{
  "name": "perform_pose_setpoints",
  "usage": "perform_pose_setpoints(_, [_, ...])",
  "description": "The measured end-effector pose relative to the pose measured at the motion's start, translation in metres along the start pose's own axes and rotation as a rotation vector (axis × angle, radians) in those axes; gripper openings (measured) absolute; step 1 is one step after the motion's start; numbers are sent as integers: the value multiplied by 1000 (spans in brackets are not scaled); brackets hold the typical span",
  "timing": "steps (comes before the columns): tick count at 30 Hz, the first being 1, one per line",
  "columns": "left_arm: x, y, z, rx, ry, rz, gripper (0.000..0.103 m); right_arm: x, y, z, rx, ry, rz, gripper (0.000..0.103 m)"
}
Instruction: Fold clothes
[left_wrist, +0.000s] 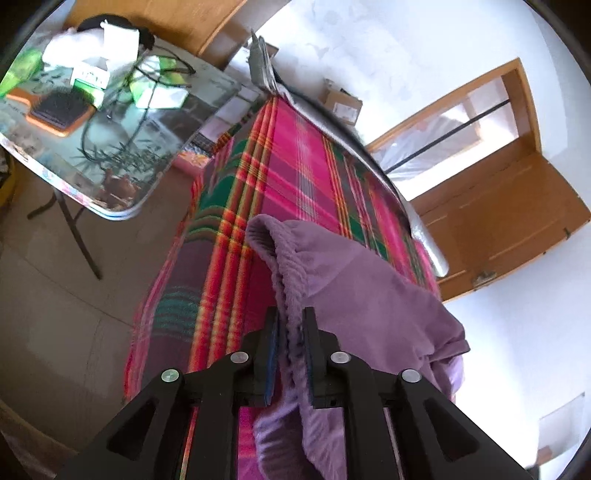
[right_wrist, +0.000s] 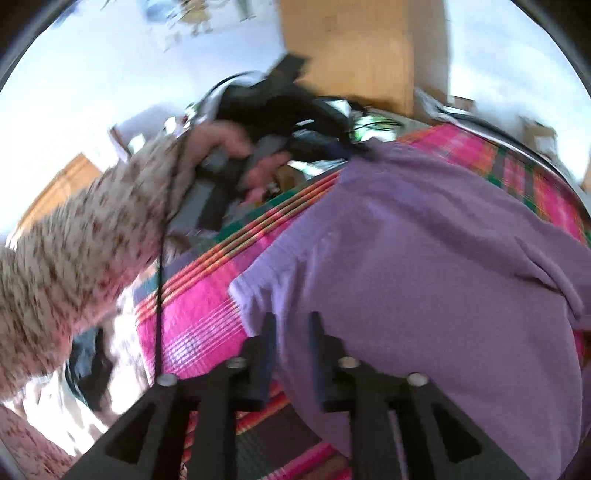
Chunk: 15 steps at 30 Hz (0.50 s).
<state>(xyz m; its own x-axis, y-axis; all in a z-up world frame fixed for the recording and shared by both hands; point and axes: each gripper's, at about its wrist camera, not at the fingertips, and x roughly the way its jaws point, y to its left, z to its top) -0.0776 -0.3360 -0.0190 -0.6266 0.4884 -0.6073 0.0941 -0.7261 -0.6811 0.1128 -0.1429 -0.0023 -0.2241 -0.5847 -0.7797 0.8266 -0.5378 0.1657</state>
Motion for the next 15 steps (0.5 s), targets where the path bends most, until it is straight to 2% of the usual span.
perform_pose_setpoints(7, [-51, -11, -38, 17, -67, -6, 18, -68, -41, -18, 140, -166, -21, 23])
perform_pose_setpoints(11, [-79, -22, -66, 25, -95, 4, 18, -115, -67, -35, 207, -261, -105, 24])
perform_pose_setpoints(13, [-92, -29, -82, 31, -104, -2, 24, -139, -83, -48, 257, -305, -154, 24])
perform_pose_setpoints(15, [-102, -38, -97, 51, -109, 0, 24, -165, -97, -64, 314, -344, -206, 24])
